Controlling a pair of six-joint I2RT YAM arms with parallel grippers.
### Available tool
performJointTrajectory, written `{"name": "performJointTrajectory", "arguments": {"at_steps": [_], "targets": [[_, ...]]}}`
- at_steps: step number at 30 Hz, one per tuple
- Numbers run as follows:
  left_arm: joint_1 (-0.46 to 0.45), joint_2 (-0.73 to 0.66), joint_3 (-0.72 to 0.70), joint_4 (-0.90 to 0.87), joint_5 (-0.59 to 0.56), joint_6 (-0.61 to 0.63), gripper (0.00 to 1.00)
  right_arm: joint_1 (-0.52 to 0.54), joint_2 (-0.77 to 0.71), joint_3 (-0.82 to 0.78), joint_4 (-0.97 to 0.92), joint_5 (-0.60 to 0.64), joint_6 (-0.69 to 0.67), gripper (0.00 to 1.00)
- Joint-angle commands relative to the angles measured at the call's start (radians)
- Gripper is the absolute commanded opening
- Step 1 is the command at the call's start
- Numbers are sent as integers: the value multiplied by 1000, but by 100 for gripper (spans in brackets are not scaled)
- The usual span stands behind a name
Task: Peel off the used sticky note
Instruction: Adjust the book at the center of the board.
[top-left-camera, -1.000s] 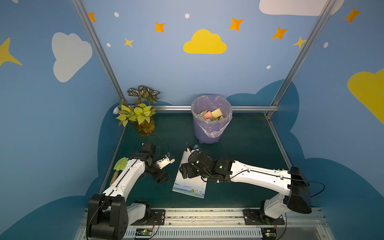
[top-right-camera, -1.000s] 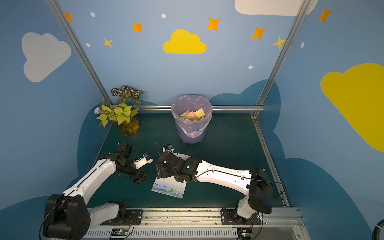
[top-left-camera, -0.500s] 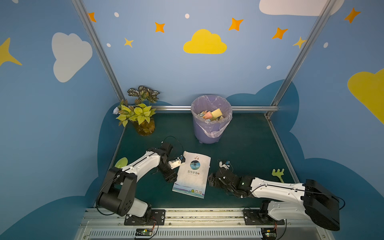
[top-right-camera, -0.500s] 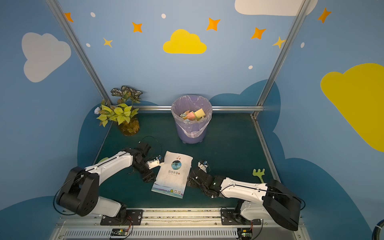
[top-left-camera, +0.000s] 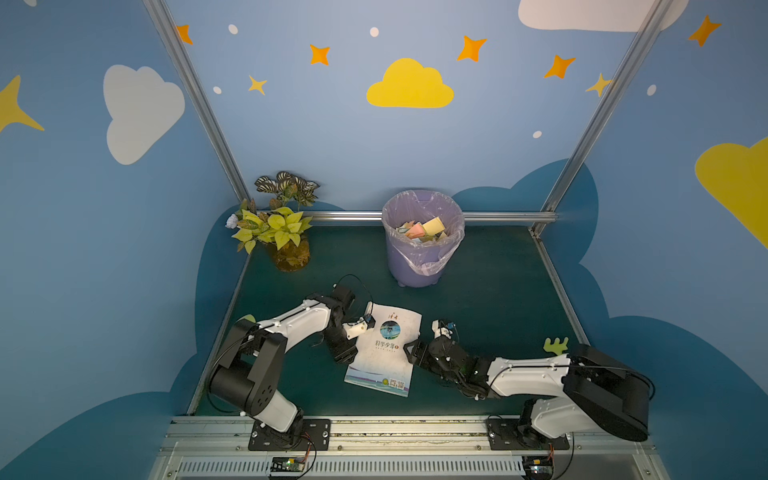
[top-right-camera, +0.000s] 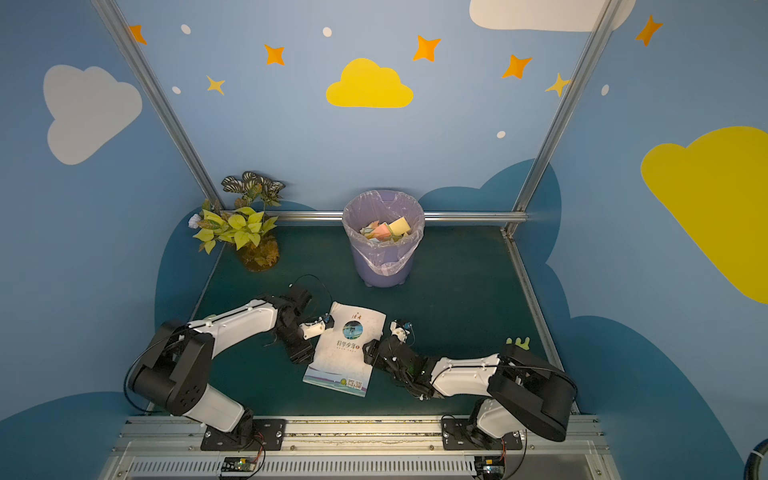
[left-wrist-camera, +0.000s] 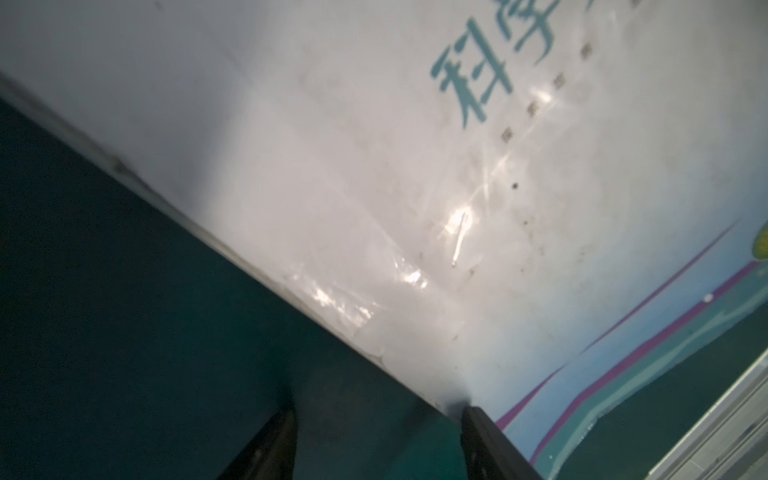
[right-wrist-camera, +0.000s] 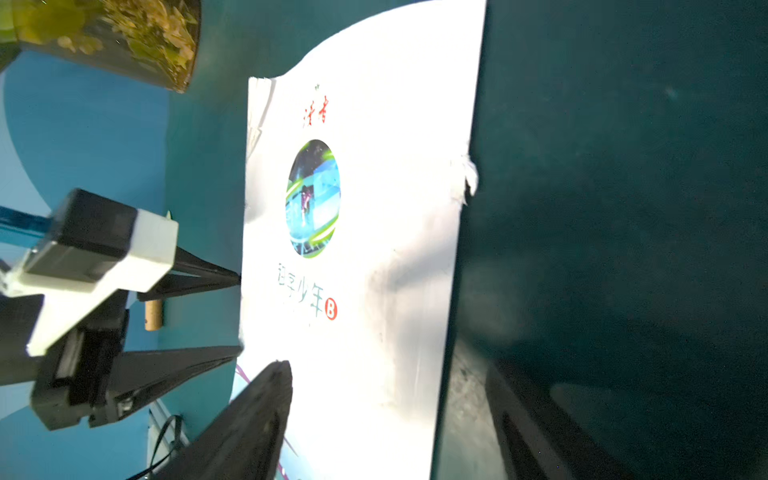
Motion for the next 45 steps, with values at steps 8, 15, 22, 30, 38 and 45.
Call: {"name": "performJointTrajectory", "arguments": {"at_steps": [8,15,22,30,38,45], "targets": [[-2,49,-24,34,-27,5,64,-27,268,-15,575,-190,86,63],[-2,58,-17,25,-13,13,59,-17,362,17,754,-221,135,56],[14,109,23,-11,69,38,54,3,447,51,914,-239,167,51],[37,140,47,-40,95,52,52,12,440,53,936,-238,148,44],[39,127,43,-35,77,52,51,32,391,51,926,-221,92,67],[48,118,34,-31,73,55,51,60,335,53,937,-226,31,75]]}}
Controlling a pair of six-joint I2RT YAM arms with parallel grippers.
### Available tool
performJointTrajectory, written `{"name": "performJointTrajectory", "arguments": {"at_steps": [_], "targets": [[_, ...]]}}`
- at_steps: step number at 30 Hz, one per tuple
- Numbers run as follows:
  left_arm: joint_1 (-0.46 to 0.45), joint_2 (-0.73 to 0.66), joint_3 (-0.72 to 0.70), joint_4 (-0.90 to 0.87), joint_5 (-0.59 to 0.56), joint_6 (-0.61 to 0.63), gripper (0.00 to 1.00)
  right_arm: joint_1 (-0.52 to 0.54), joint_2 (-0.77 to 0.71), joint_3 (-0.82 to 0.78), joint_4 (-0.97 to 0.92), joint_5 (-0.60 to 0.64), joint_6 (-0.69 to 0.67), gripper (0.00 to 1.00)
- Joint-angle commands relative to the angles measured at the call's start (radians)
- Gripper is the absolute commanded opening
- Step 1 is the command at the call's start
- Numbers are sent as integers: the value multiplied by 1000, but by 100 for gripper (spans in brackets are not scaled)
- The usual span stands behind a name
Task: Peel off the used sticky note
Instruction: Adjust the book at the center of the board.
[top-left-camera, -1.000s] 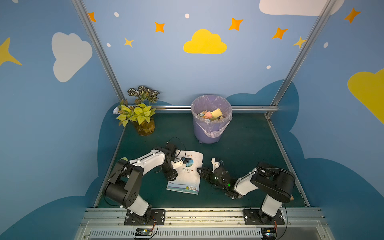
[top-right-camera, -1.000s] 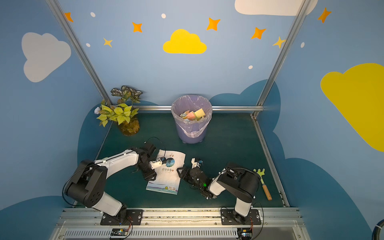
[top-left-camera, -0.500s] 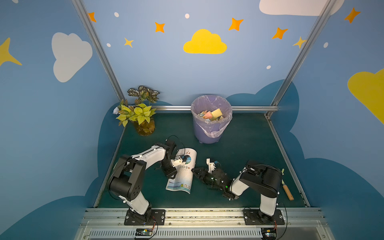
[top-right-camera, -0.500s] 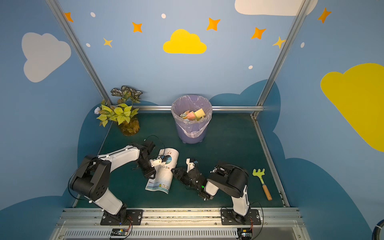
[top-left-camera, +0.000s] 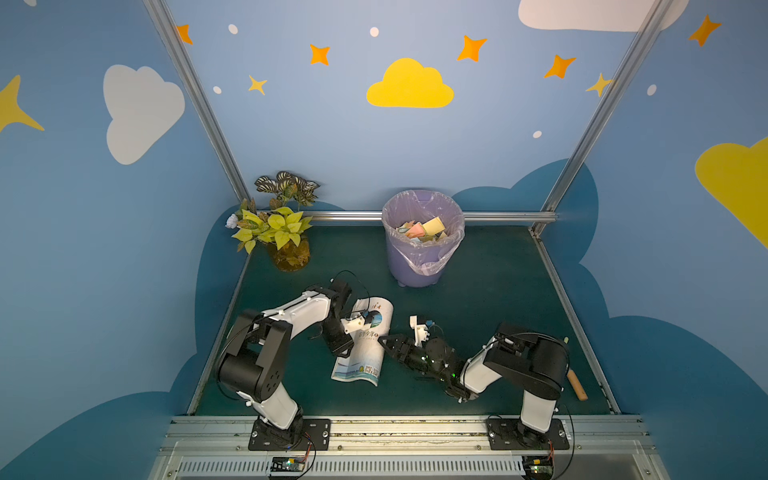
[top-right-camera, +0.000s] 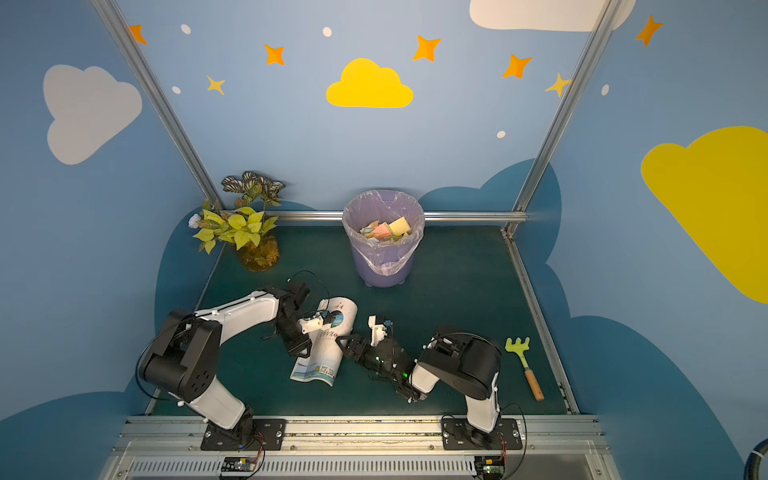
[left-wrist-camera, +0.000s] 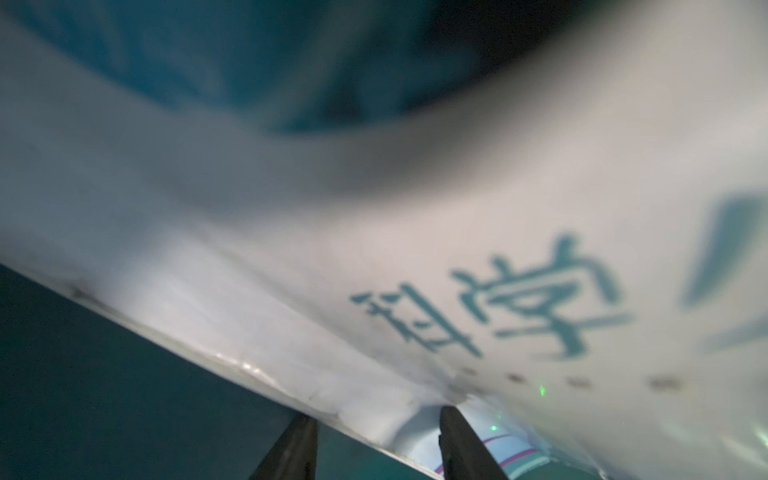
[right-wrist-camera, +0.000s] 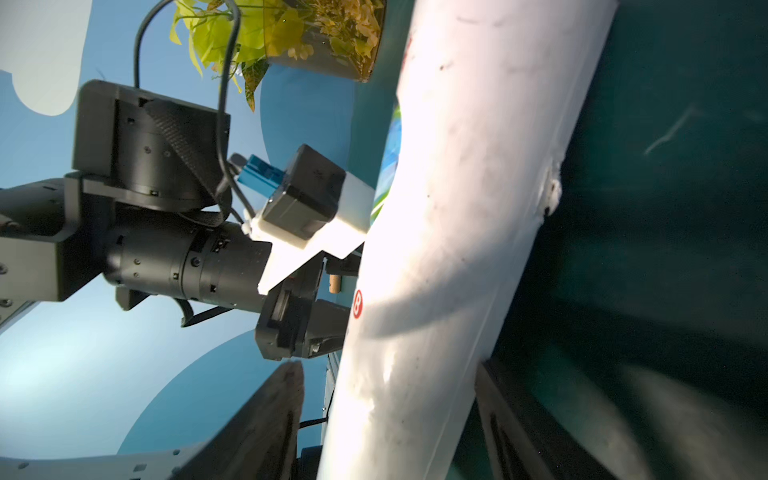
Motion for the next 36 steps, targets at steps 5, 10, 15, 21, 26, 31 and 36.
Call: {"name": "performJointTrajectory", "arguments": {"at_steps": [5,10,15,21,26,31,36], "targets": [[-1,33,-47,41,49,20,51,59,-104,37,94,-8,-74,77],[2,24,-58,43,50,20,51,64,-43,65,95,21,-51,77],[5,16,-62,39,48,19,51,90,8,91,95,105,-75,80],[5,0,-72,45,49,24,51,119,-3,66,95,249,-104,57],[17,-16,-87,50,52,36,51,133,-44,35,1,345,-134,18],[45,-64,-97,34,56,44,51,144,-208,59,-383,383,-168,0],[105,-159,-89,-16,103,55,63,180,-482,217,-1128,477,-276,0]]}}
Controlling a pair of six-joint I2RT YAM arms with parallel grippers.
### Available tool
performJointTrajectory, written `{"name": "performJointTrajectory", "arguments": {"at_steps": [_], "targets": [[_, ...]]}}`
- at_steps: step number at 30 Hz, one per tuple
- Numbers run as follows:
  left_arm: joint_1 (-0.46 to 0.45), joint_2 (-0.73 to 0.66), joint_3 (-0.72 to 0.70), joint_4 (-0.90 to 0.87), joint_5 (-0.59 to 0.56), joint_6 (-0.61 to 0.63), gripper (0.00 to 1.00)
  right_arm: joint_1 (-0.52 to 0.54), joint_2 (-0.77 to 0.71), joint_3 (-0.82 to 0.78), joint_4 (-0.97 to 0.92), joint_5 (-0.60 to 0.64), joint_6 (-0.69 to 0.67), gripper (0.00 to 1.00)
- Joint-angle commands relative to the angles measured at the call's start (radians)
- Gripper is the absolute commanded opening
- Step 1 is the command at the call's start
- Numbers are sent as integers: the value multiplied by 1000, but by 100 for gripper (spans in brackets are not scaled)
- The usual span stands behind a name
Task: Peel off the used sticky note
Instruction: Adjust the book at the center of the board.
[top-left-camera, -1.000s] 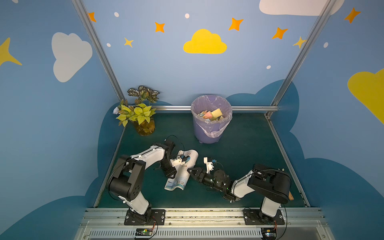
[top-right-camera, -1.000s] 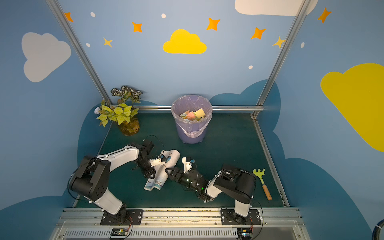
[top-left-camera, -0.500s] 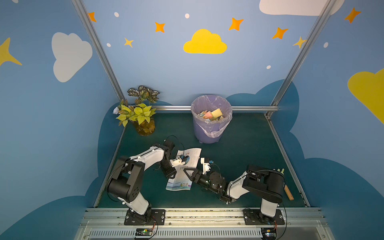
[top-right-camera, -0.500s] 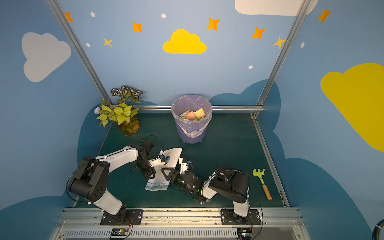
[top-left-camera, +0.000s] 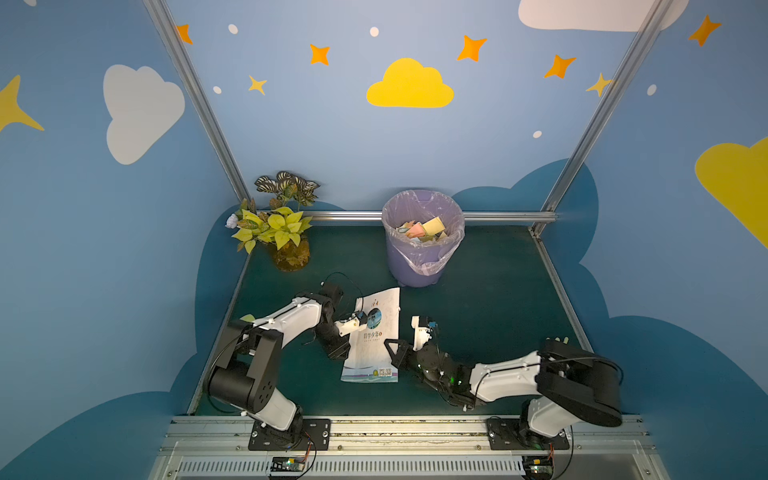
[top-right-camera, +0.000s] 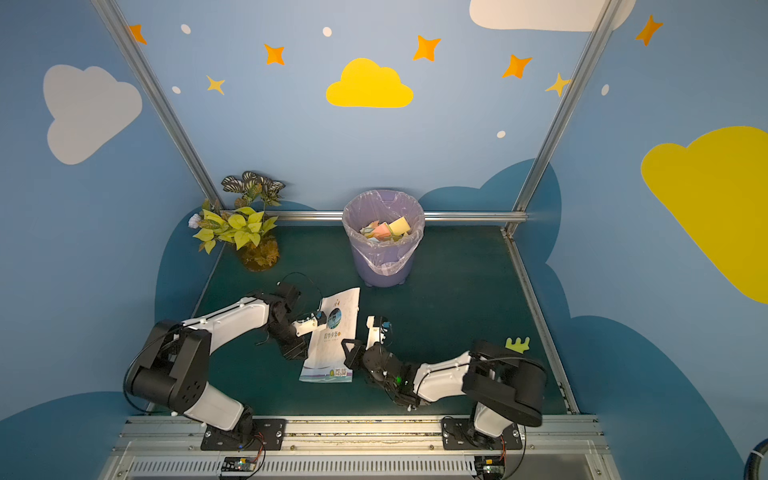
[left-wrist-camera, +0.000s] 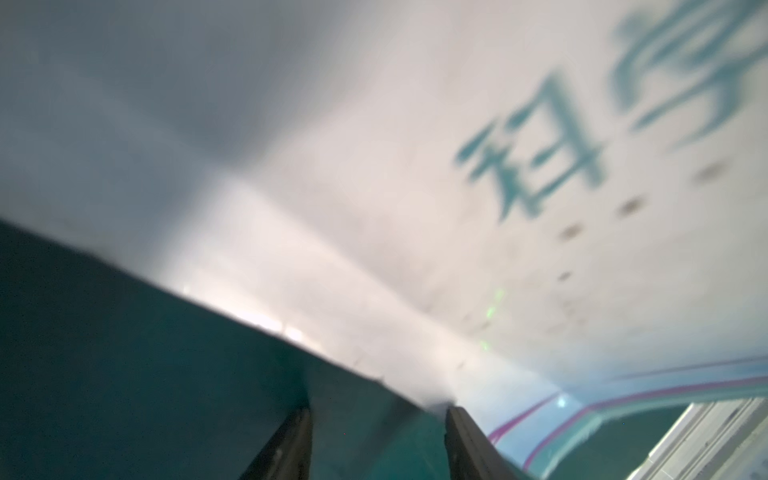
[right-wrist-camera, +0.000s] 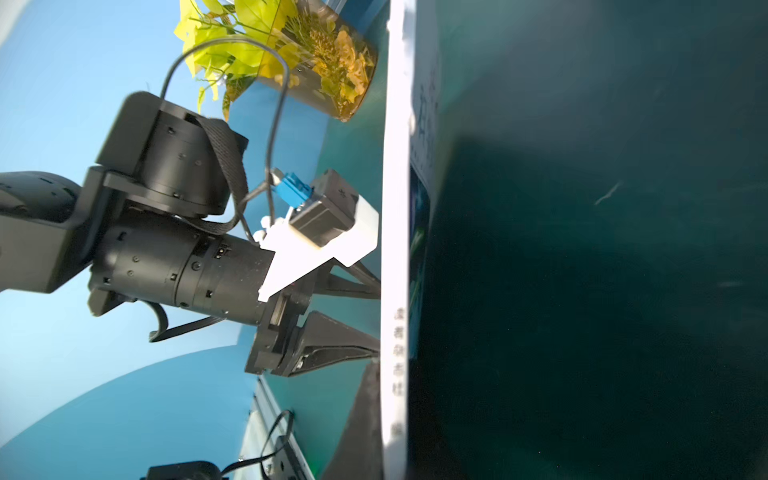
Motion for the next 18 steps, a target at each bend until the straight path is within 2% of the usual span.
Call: {"name": "performJointTrajectory", "arguments": {"at_steps": [1,7,13,16,18], "targets": [[46,-83,2,-64,68,17,68,26,-160,169,-653,125,-109,0],[145,-196,8,-120,187,47,83,35,-293,393,-1364,210,-121,0],[212,-244,-2,-127,238,63,100,130,-212,742,-2036,405,-33,0],[242,-245,0,-125,265,63,100,168,-101,898,-2234,474,2,0],[258,-246,-2,-126,282,67,100,184,-27,957,-2258,488,-7,0]]}}
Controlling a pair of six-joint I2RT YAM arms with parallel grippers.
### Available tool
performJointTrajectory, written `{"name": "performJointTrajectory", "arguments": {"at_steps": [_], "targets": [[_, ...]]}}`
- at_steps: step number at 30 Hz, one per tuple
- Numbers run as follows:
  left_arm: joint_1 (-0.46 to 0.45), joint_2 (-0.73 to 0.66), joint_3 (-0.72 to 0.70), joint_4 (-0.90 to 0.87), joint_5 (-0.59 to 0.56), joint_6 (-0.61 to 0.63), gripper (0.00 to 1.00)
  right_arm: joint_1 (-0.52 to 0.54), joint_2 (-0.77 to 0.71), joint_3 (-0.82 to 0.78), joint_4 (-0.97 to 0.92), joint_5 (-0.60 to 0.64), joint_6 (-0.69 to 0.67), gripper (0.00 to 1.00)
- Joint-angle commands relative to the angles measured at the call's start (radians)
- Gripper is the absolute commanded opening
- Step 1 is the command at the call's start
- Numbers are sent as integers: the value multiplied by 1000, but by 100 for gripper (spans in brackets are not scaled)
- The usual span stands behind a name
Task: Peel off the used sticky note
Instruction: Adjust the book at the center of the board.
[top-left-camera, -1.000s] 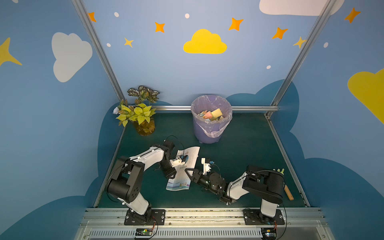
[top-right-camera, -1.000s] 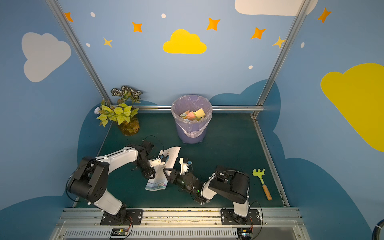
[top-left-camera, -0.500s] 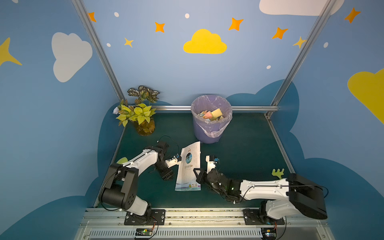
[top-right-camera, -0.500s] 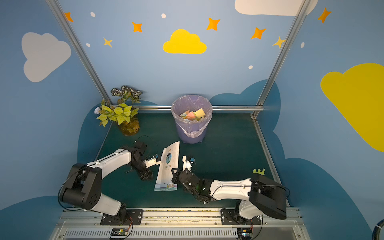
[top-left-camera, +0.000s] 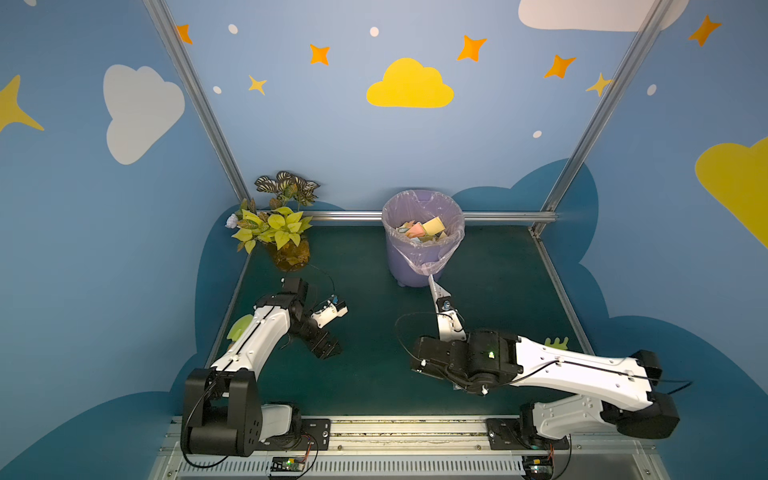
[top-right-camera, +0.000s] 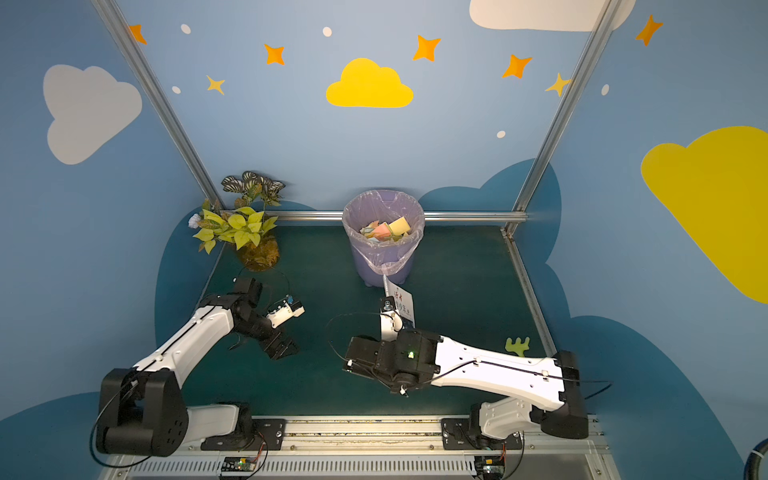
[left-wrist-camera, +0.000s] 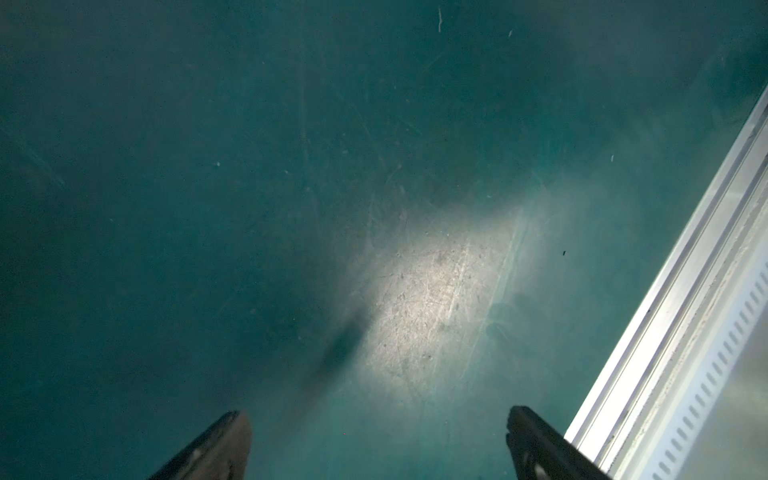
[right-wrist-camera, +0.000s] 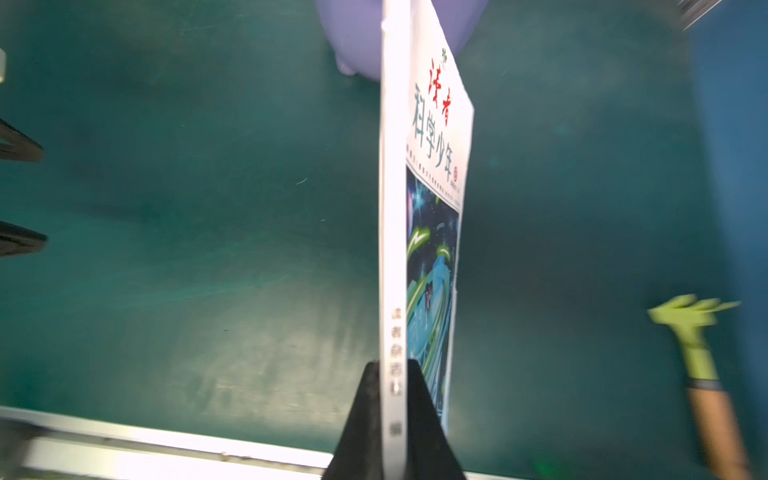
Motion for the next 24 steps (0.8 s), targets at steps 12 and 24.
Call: {"name": "performJointTrajectory", "arguments": {"at_steps": [12,24], "targets": [[132,69,-15,-15,98,97,100,0,581,216,350,-73,-61,0],[135,96,-9,4,67,90,100,-89,715,183,806,-282,35,43]]}}
